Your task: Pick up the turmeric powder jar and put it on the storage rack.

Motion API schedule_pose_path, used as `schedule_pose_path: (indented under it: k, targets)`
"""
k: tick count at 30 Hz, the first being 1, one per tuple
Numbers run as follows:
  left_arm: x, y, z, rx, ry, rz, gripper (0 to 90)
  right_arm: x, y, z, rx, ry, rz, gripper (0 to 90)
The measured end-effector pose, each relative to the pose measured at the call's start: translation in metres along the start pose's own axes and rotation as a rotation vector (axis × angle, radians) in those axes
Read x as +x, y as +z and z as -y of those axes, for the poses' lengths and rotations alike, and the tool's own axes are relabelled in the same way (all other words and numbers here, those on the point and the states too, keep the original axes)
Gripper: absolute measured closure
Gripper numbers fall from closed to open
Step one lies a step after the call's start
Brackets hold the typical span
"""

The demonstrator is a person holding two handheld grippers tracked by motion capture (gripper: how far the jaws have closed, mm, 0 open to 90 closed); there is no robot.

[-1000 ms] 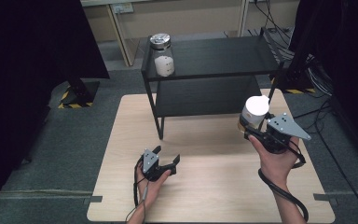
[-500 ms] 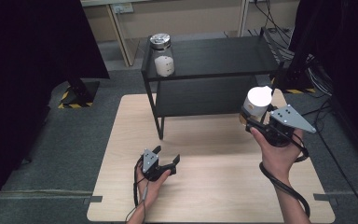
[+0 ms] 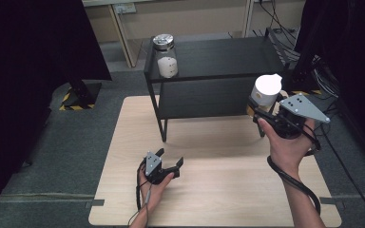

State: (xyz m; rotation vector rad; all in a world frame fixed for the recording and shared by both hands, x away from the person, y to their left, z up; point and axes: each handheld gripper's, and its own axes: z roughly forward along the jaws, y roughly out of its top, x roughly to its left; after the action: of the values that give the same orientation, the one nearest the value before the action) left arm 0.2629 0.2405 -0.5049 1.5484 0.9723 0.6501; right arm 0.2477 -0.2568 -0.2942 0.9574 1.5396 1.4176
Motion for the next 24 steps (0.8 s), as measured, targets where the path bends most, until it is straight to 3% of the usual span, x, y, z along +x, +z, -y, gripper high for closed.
schedule_pose_path:
  k: [24]
  targets:
    - [-0.001,0.0,-0.001,0.003,0.001,-0.003,9.4,-0.004,0.008,-0.033,-0.018,0.012,0.015,30.6]
